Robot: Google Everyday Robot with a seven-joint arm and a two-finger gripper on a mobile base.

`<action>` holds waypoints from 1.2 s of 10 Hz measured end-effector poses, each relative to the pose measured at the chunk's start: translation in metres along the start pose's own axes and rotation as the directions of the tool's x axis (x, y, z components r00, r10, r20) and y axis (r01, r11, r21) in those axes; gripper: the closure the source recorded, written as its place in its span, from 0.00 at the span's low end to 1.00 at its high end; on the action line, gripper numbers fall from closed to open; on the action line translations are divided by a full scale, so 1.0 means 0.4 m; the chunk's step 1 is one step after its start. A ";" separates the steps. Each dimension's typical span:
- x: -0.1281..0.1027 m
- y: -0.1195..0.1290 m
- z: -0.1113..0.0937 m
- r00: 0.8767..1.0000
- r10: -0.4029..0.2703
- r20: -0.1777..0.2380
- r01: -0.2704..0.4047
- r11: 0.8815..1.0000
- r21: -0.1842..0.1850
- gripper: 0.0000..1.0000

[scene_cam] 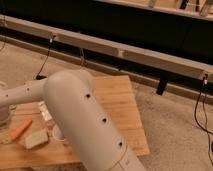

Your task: Place the pepper in the ceramic cup

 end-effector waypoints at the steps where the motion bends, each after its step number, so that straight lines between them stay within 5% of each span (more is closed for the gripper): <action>1: 0.009 -0.005 0.017 1.000 0.007 -0.006 -0.007 1.000 -0.010 0.35; 9: 0.036 -0.056 0.092 1.000 0.024 -0.016 -0.025 0.998 -0.057 0.35; 12: 0.042 -0.047 0.100 0.999 0.031 -0.019 -0.033 0.996 -0.078 0.52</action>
